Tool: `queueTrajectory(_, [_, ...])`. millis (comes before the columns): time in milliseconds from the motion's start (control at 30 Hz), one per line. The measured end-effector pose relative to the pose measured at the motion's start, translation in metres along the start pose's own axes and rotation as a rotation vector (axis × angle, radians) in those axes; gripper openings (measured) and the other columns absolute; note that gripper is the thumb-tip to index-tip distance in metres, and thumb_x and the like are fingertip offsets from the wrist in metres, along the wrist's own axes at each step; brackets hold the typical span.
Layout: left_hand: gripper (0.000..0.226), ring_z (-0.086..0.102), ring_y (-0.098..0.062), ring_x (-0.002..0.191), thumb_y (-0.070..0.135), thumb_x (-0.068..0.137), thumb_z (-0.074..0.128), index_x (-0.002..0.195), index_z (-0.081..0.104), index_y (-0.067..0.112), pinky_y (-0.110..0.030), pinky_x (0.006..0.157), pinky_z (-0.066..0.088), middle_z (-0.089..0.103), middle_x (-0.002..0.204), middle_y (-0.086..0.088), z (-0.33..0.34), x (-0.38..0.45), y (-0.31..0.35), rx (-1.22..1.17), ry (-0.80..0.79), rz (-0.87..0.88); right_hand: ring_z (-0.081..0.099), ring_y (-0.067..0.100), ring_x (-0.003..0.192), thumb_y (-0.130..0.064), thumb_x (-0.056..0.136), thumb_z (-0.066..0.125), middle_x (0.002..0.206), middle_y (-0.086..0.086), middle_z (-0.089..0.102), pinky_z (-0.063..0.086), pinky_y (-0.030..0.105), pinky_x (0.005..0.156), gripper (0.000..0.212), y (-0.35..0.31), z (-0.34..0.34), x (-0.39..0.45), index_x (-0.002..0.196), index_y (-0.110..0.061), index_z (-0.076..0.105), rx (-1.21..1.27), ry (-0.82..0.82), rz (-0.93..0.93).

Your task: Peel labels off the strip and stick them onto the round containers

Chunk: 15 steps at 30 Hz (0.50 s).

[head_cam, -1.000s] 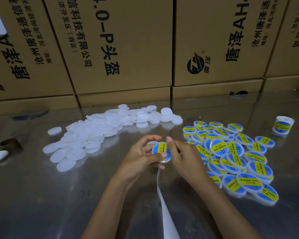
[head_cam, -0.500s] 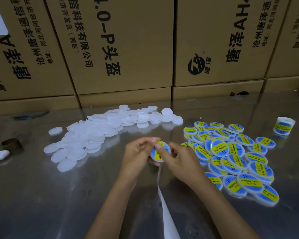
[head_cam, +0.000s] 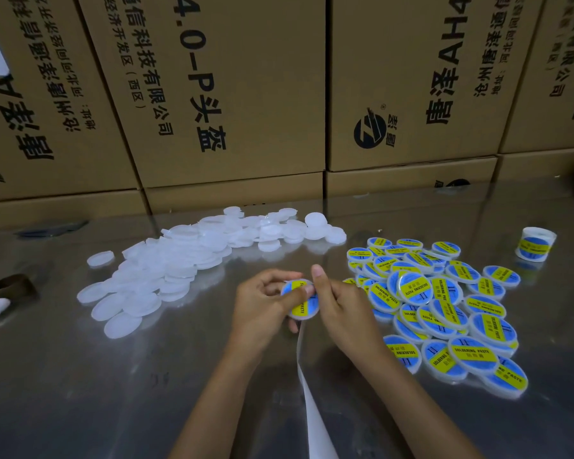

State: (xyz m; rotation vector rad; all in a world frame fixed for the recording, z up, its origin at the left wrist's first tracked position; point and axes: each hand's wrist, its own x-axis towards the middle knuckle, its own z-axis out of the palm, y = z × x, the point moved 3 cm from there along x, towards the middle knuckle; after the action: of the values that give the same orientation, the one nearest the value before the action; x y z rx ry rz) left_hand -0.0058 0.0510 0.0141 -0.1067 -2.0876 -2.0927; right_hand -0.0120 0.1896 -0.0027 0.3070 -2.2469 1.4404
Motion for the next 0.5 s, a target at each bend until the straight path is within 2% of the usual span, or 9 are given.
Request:
queueTrajectory(33, [0.008, 0.062, -0.019, 0.044, 0.003, 0.082, 0.079, 0.084, 0.072, 0.006, -0.023, 0.037, 0.047, 0.074, 0.069, -0.01, -0.001, 0.001, -0.001, -0.016, 0.047, 0.005, 0.043, 0.003, 0.05, -0.058, 0.095, 0.038, 0.047, -0.013, 0.047, 0.032, 0.021, 0.052, 0.05, -0.002, 0.003, -0.002, 0.056, -0.032, 0.053, 0.018, -0.045, -0.001])
queueTrajectory(100, [0.01, 0.061, -0.02, 0.042, 0.006, 0.085, 0.076, 0.078, 0.07, 0.003, -0.024, 0.036, 0.047, 0.072, 0.066, -0.015, -0.003, 0.001, -0.003, -0.073, 0.114, 0.017, 0.038, 0.003, 0.05, -0.063, 0.092, 0.042, 0.047, -0.01, 0.041, 0.03, 0.022, 0.051, 0.054, -0.003, 0.01, -0.005, 0.061, -0.02, 0.055, 0.005, -0.122, -0.011])
queueTrajectory(200, [0.015, 0.063, -0.022, 0.044, 0.013, 0.088, 0.074, 0.078, 0.071, 0.003, -0.024, 0.038, 0.048, 0.073, 0.068, -0.015, -0.003, 0.0, -0.003, -0.136, 0.164, 0.031, 0.031, 0.004, 0.047, -0.055, 0.092, 0.054, 0.045, -0.01, 0.035, 0.026, 0.02, 0.05, 0.064, -0.004, 0.012, -0.006, 0.061, 0.001, 0.053, 0.08, -0.207, 0.014])
queueTrajectory(233, [0.016, 0.064, -0.02, 0.046, 0.015, 0.091, 0.072, 0.08, 0.072, 0.003, -0.024, 0.04, 0.049, 0.074, 0.069, -0.013, -0.003, -0.001, -0.002, -0.133, 0.165, 0.046, 0.033, 0.003, 0.046, -0.049, 0.094, 0.055, 0.042, -0.012, 0.039, 0.027, 0.018, 0.05, 0.06, -0.004, 0.011, -0.005, 0.061, 0.001, 0.056, 0.109, -0.235, 0.029])
queueTrajectory(300, [0.016, 0.066, -0.013, 0.051, 0.014, 0.096, 0.064, 0.086, 0.074, 0.006, -0.021, 0.044, 0.051, 0.075, 0.073, -0.01, -0.002, -0.001, 0.0, -0.101, 0.129, 0.086, 0.039, 0.0, 0.045, -0.039, 0.099, 0.053, 0.043, -0.016, 0.049, 0.031, 0.017, 0.05, 0.049, -0.005, 0.01, -0.004, 0.059, -0.015, 0.065, 0.141, -0.262, 0.074])
queueTrajectory(367, [0.015, 0.066, -0.009, 0.057, 0.01, 0.098, 0.059, 0.098, 0.074, 0.012, -0.021, 0.049, 0.053, 0.076, 0.085, -0.01, 0.0, -0.001, 0.0, -0.058, 0.044, 0.096, 0.044, -0.002, 0.053, -0.039, 0.101, 0.05, 0.051, -0.013, 0.056, 0.038, 0.024, 0.055, 0.046, -0.003, 0.008, -0.002, 0.061, -0.023, 0.067, 0.116, -0.23, 0.113])
queueTrajectory(433, [0.023, 0.068, -0.005, 0.069, 0.003, 0.098, 0.057, 0.114, 0.069, 0.015, -0.02, 0.057, 0.054, 0.075, 0.099, -0.005, 0.004, -0.001, -0.001, -0.048, -0.068, 0.07, 0.045, -0.002, 0.055, -0.04, 0.102, 0.046, 0.054, -0.013, 0.055, 0.038, 0.025, 0.057, 0.047, 0.003, 0.005, 0.002, 0.065, -0.016, 0.061, 0.035, -0.183, 0.131])
queueTrajectory(500, [0.04, 0.068, -0.001, 0.085, -0.005, 0.096, 0.057, 0.129, 0.06, 0.018, -0.018, 0.067, 0.055, 0.072, 0.112, 0.002, 0.009, -0.001, -0.003, -0.034, -0.162, 0.05, 0.044, 0.0, 0.049, -0.04, 0.103, 0.044, 0.046, -0.016, 0.049, 0.031, 0.019, 0.051, 0.047, 0.009, 0.002, 0.003, 0.061, -0.019, 0.049, -0.028, -0.137, 0.14])
